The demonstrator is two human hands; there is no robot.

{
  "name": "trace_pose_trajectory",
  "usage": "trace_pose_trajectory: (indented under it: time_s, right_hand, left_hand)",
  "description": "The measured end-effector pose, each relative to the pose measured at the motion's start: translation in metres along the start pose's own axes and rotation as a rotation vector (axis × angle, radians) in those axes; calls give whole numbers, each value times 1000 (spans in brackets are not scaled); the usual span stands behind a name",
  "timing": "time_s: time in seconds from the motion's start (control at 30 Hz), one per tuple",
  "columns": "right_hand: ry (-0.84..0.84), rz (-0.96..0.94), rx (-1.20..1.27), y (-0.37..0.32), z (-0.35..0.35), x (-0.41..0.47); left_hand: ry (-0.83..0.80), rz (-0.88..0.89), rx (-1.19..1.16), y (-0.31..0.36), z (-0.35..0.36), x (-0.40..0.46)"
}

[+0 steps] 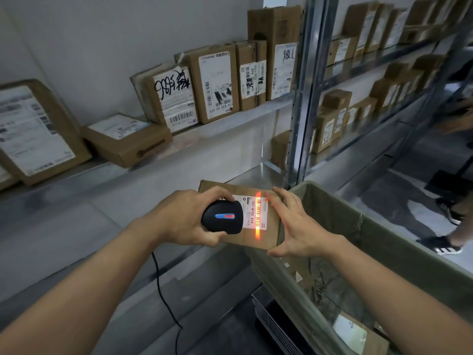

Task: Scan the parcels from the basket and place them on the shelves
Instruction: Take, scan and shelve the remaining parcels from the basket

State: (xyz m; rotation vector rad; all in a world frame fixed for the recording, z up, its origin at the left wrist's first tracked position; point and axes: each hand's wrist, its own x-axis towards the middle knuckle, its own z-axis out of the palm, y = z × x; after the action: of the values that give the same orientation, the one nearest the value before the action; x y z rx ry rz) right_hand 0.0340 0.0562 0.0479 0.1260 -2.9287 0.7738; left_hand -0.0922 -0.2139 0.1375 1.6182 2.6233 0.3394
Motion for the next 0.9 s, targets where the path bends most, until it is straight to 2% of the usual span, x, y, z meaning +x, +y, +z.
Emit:
trace_pose_trajectory:
  time_s: [0.43,0.8,0.9]
  right_hand:
    - [-111,-144,59,-29,46,13]
    - [-146,-286,44,-112,75,24]
    - [-165,-324,42,-139,87,26]
  left_hand:
    - [-22,-191,58,10,2,-77]
    - [23,-332,49,-1,-18,-191]
    - [78,-379,17,-5,-21,-232]
